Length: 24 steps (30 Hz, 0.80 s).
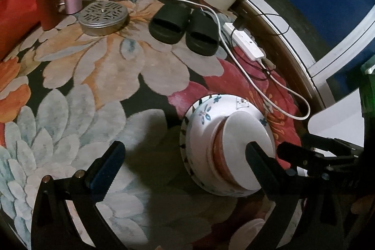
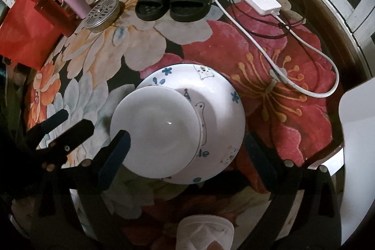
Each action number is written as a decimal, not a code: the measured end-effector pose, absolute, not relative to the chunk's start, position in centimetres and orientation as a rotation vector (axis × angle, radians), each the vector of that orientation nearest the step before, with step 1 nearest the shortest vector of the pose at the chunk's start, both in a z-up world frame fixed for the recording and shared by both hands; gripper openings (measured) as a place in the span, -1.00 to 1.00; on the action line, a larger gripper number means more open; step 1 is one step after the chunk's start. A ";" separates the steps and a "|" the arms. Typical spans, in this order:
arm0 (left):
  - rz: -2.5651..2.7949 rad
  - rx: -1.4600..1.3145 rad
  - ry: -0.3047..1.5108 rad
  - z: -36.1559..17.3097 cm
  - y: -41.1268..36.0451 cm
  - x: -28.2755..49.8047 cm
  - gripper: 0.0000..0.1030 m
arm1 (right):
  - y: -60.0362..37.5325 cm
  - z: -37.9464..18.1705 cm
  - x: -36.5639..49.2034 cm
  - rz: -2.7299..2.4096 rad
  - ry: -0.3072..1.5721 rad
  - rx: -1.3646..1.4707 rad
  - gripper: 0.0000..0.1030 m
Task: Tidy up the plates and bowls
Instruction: 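Withdraw both tools upward away from the finished stack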
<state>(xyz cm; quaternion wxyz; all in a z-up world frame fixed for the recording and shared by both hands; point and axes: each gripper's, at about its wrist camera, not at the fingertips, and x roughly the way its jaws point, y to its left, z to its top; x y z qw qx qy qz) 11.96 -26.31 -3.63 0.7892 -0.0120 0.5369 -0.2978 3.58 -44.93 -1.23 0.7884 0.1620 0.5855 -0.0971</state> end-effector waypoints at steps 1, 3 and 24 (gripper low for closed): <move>-0.638 -0.026 1.155 -3.6 -26.1 11.9 0.98 | -44.7 -1.2 3.6 -0.208 1.261 0.348 0.91; -0.635 -0.027 1.154 -3.6 -25.9 11.9 0.98 | -44.5 -1.2 3.6 -0.207 1.260 0.349 0.91; -0.584 -0.027 1.097 -2.6 -23.8 11.4 0.97 | -42.5 -0.5 3.9 -0.213 1.234 0.286 0.87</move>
